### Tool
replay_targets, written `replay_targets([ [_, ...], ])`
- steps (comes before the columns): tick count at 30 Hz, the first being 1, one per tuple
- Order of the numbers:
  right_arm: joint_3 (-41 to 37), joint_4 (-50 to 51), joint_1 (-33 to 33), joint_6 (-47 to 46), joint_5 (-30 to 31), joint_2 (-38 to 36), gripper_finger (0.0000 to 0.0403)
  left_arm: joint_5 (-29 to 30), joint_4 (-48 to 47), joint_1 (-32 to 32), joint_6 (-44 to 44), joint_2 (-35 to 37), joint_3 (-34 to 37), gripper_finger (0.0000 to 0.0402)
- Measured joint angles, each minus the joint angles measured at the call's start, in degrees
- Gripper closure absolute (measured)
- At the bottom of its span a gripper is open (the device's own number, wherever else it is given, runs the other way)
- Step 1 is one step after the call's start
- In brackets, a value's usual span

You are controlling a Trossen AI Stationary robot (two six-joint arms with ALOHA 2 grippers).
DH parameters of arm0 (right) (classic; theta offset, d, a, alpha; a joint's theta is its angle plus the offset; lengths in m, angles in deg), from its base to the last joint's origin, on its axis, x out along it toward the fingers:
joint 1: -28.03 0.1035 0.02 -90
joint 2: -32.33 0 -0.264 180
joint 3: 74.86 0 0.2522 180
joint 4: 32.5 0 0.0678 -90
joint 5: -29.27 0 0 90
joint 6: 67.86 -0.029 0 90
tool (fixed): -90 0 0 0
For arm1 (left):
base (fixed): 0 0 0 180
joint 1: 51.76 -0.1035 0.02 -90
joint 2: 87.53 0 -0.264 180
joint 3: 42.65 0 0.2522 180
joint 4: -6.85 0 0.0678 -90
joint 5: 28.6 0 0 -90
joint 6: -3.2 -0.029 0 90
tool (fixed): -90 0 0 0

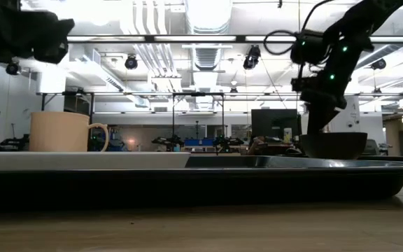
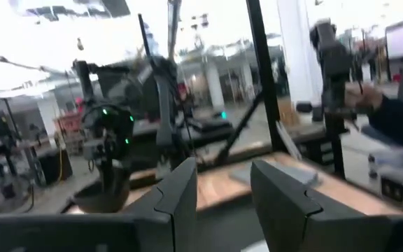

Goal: Set up tray
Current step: Put the black bowl on the white plate

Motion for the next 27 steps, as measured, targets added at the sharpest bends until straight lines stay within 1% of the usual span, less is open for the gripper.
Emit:
replay_targets([
  [3, 0.91, 0.17, -0.5, 2.02, 0.07, 3.0, 0.0229, 0.02, -2.46, 0.0, -1.05, -0.99, -0.07, 0.0285],
  [9, 3.75, 0.09, -1.77, 2.46, 0.14, 7.98, 0.0241, 0.04, -2.31, 0.0, -1.15, -1.52, -0.22, 0.0285],
  [14, 4.88, 0.8, -2.24, 2.49, 0.14, 11.27, 0.0259, 0.04, -2.3, 0.0, -1.21, -1.54, -0.22, 0.0285],
  [22, 7.23, 0.86, -2.24, 0.5, 0.14, 11.93, 0.0298, 0.04, -2.33, -0.01, -1.21, -1.54, -0.04, 0.0285],
  [27, 7.29, 0.88, -2.22, -0.13, 0.14, 11.98, 0.0329, 0.06, -2.33, 0.0, -1.21, -1.54, -0.02, 0.0285],
])
